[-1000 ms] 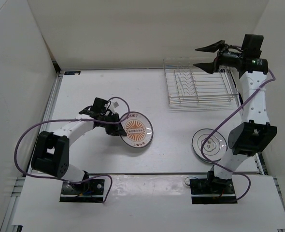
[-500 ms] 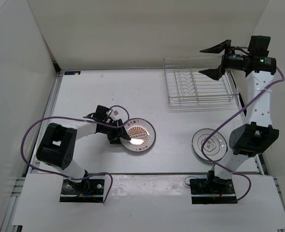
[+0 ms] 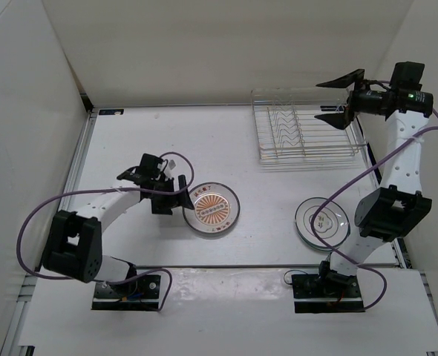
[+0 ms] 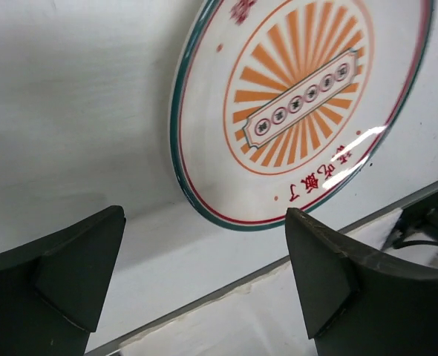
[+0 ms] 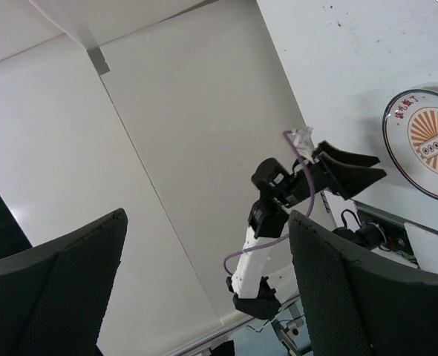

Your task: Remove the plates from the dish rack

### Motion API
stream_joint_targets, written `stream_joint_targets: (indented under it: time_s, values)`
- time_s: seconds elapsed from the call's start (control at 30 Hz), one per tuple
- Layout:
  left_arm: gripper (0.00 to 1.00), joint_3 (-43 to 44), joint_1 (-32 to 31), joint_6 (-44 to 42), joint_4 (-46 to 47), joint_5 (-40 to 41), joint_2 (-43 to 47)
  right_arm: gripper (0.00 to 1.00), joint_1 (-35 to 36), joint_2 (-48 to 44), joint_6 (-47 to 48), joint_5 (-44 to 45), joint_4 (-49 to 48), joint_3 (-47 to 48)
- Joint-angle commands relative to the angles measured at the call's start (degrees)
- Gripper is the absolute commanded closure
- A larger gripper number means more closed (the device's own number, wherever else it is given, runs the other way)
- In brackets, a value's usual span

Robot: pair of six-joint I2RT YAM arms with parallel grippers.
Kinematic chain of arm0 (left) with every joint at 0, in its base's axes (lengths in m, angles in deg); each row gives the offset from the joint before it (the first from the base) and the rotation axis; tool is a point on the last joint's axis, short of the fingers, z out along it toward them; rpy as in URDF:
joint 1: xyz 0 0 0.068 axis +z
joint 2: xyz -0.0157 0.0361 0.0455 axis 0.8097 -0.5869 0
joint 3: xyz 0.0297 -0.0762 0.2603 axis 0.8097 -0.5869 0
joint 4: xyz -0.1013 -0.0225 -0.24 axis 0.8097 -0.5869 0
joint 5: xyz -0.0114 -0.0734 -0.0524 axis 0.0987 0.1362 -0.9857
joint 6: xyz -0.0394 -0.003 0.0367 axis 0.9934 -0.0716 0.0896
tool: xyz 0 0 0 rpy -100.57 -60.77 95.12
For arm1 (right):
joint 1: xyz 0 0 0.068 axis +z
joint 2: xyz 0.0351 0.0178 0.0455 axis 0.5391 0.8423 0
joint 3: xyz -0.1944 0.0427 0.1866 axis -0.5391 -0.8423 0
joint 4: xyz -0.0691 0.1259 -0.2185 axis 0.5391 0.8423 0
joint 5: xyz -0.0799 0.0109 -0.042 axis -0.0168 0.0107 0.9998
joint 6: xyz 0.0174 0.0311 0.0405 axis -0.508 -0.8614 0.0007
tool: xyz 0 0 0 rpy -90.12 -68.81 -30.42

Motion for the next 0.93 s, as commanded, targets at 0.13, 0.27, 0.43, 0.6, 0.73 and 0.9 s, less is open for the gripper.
stream_joint_targets:
  time_s: [0.13, 0.27, 0.43, 0.6, 0.73, 0.9]
  values:
    - [0.00, 16.98, 0.35, -15.92, -13.80, 9.00, 9.87, 0.10, -1.62, 0.94, 2.51, -3.02, -4.59, 0.99]
    - [0.00, 19.98, 2.28, -19.97, -11.90, 14.45, 16.10, 0.10, -2.06, -0.73, 19.76, 10.72, 6.90, 6.86]
    - [0.00, 14.12, 3.96, -22.87, -7.85, 19.18, 24.03, 0.10, -1.89, -2.39, 35.10, 30.35, 25.62, 17.78]
    - [0.00, 5.22, 4.05, -22.26, -7.75, 32.23, 32.56, 0.10, -1.19, -14.27, 45.29, 56.36, 16.17, 3.19]
    - [0.00, 0.84, 4.05, -18.05, -11.19, 39.76, 35.37, 0.10, -1.10, -10.23, 44.27, 66.25, 19.59, 9.00]
    - [0.00, -14.82, 3.70, -30.57, 3.29, 30.85, 45.02, 0.10, -1.18, -12.42, 44.00, 62.64, 19.93, 4.88]
